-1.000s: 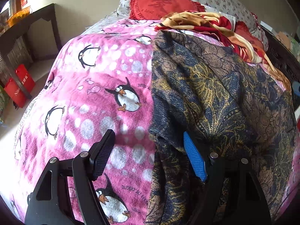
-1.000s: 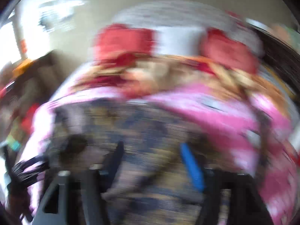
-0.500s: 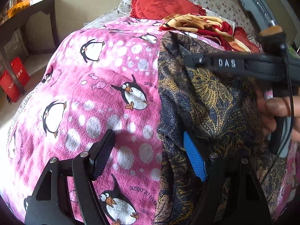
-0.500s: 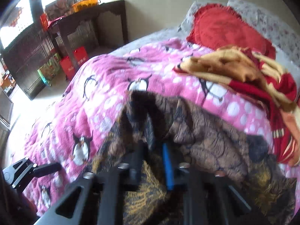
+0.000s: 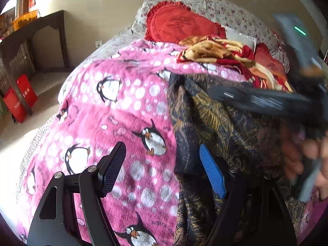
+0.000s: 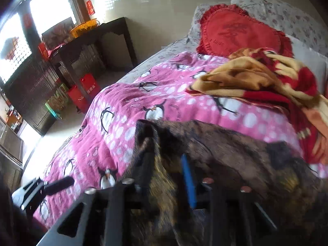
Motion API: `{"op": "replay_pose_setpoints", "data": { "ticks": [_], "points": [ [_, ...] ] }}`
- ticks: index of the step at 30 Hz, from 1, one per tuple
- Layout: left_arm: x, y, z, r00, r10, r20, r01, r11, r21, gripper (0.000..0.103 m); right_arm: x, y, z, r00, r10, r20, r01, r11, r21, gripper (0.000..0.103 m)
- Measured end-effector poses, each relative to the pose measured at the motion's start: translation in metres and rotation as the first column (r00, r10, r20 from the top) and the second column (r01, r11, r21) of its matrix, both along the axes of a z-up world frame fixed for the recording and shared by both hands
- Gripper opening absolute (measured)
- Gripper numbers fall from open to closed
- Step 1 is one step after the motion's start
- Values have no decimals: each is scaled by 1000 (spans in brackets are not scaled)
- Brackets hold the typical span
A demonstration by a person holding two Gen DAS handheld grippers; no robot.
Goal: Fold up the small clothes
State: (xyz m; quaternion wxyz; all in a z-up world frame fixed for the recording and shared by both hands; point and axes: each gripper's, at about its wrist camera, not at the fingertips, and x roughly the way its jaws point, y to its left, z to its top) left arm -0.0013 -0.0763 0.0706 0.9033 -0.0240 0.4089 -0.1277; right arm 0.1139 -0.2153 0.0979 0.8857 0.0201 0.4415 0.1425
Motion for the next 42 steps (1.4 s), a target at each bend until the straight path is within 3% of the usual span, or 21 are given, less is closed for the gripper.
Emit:
{"op": "replay_pose_setpoints", "data": {
  "ticks": [4, 7, 10, 12, 14, 16, 18, 19, 23, 25, 29, 31, 33, 35, 37, 40, 42],
  "points": [
    [6, -9, 2, 1000, -15, 12, 14, 1000, 18, 75, -74, -82, 34, 979, -170, 110, 177, 983, -52, 57],
    [10, -20, -4, 999, -33, 0, 33, 999, 38, 75, -126, -156, 44, 918, -358, 170, 382, 913, -143, 58],
    [13, -33, -10, 999, -42, -2, 42, 997, 69, 75, -159, -222, 33, 860, -495, 124, 510, 839, -188, 59],
    [17, -40, -14, 999, -45, -15, 46, 996, 75, 75, -169, -243, 19, 850, -519, 88, 525, 827, -201, 59],
    [20, -48, -19, 999, -43, -24, 45, 995, 91, 75, -170, -251, 6, 857, -513, 50, 514, 844, -152, 58],
    [23, -54, -26, 998, -39, -41, 44, 993, 111, 75, -164, -254, -8, 872, -490, 7, 489, 871, -53, 45],
    [25, -57, -31, 997, -38, -62, 45, 991, 130, 75, -154, -249, -15, 877, -480, -11, 479, 876, -49, 9],
    [26, -58, -33, 997, -38, -75, 48, 989, 137, 75, -154, -249, -14, 876, -482, -9, 480, 875, -55, 6],
    [23, -58, -34, 996, -43, -72, 53, 989, 140, 75, -190, -253, 16, 868, -495, 34, 493, 869, 43, 6],
    [23, -60, -34, 997, -45, -68, 54, 988, 145, 75, -207, -256, 22, 850, -526, 32, 524, 850, 57, 6],
    [22, -67, -32, 996, -52, -68, 61, 988, 140, 75, -210, -264, -4, 812, -580, -69, 575, 814, -76, 7],
    [19, -70, -27, 996, -66, -52, 73, 988, 136, 75, -208, -261, -13, 812, -575, -102, 564, 817, -118, 18],
    [15, -75, -20, 996, -80, -28, 83, 987, 137, 75, -214, -256, 0, 800, -600, -23, 593, 796, -118, 45],
    [12, -80, -16, 996, -93, -11, 94, 986, 138, 75, -216, -251, 14, 788, -614, 53, 616, 782, -93, 48],
    [13, -88, -16, 994, -107, -11, 107, 983, 147, 75, -206, -241, 22, 811, -581, 71, 585, 809, -58, 48],
    [18, -100, -24, 994, -110, -21, 112, 978, 176, 75, -177, -223, 9, 859, -511, 37, 512, 856, -76, 44],
    [21, -107, -33, 994, -108, -30, 111, 972, 208, 75, -159, -221, -5, 860, -509, 34, 510, 854, -105, 41]
  ]
}}
